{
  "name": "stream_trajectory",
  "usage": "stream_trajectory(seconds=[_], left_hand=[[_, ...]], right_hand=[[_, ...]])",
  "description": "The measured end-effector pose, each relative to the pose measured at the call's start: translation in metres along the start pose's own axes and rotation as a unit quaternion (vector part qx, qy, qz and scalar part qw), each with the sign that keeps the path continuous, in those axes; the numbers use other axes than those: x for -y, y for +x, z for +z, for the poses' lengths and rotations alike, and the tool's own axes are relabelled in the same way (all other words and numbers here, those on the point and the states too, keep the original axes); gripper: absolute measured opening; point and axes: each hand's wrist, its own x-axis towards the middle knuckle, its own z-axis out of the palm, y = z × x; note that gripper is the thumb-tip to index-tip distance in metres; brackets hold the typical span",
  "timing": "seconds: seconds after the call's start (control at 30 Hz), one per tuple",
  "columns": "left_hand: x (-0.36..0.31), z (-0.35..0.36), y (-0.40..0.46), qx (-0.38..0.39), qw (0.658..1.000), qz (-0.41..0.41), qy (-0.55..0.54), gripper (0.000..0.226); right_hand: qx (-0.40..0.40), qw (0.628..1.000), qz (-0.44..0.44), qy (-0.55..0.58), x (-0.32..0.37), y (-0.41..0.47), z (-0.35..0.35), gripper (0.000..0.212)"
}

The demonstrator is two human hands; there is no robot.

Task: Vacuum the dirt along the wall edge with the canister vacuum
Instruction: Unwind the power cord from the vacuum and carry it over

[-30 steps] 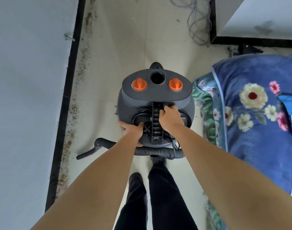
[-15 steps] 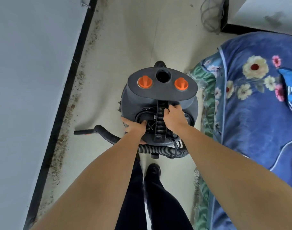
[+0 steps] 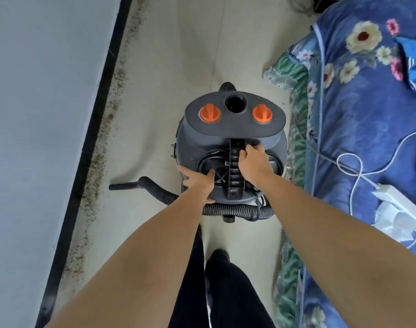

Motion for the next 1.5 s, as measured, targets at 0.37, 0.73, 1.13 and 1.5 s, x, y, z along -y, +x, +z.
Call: stream_trajectory(seconds=[0.37, 0.73, 1.13, 1.5], left_hand=[[0.15, -0.014, -0.038, 0.011, 0.999, -0.006, -0.033, 0.096], [0.266, -0.05, -0.06, 0.032, 0.997, 0.043, 0.055, 0.097], [0.343, -0.075, -0.08, 0.014, 0.999, 0.029, 0.036, 0.099], [0.366, -0.036, -0.114, -0.04, 0.944, 0.263, 0.195, 0.114]], right_hand=[[-0.02, 1.0, 0.0, 0.012, -0.067, -0.128, 0.069, 0.025], [-0.014, 0.998, 0.049, 0.033, -0.109, -0.236, 0.132, 0.034], [0.098, 0.992, -0.03, -0.079, -0.134, -0.294, 0.15, 0.039], [0.099, 0.959, -0.112, -0.242, -0.145, -0.297, 0.145, 0.069]])
